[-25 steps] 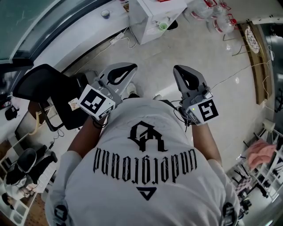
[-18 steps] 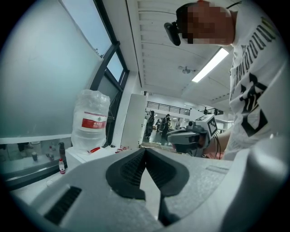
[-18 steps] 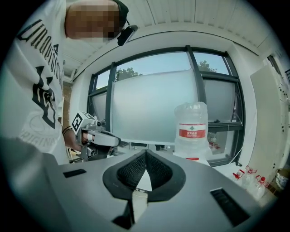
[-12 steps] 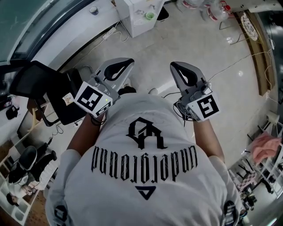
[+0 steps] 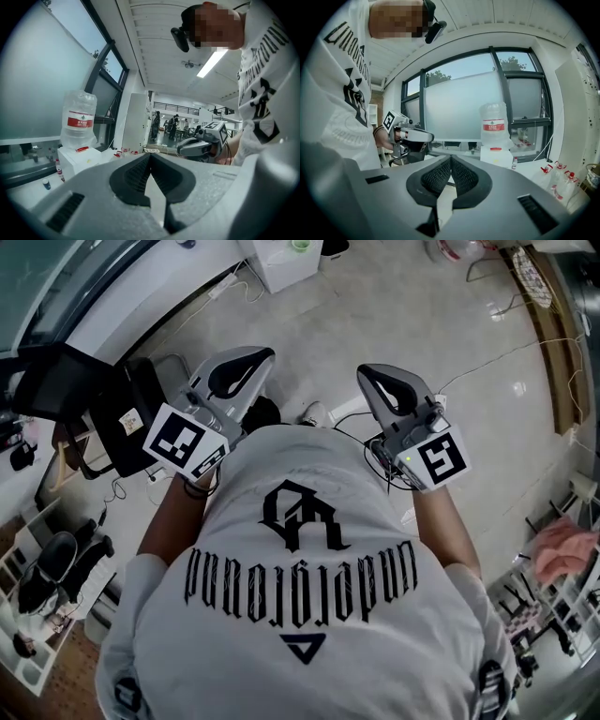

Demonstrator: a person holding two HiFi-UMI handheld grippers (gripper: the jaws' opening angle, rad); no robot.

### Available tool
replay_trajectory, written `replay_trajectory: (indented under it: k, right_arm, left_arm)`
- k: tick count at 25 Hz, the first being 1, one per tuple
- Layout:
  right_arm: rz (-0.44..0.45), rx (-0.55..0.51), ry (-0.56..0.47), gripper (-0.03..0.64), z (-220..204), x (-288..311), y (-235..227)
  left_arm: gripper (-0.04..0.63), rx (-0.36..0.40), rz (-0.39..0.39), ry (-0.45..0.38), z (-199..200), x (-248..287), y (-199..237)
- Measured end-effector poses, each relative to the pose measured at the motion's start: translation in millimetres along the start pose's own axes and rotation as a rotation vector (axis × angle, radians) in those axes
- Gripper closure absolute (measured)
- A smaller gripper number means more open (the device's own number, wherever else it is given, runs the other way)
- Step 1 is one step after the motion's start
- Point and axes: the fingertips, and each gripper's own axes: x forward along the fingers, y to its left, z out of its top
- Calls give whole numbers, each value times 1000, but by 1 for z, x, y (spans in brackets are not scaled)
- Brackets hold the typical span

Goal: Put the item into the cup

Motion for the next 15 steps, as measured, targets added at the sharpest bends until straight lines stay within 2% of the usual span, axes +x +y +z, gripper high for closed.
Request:
replay_trajectory:
  k: [4, 15]
  right_arm:
    - [15, 12, -9, 603, -8, -19, 5]
    - [36, 6, -31, 603, -7, -37, 5]
  left_arm:
    - [581, -3, 17, 5, -6, 0, -22]
    - [581, -19, 57, -16, -7, 1, -37]
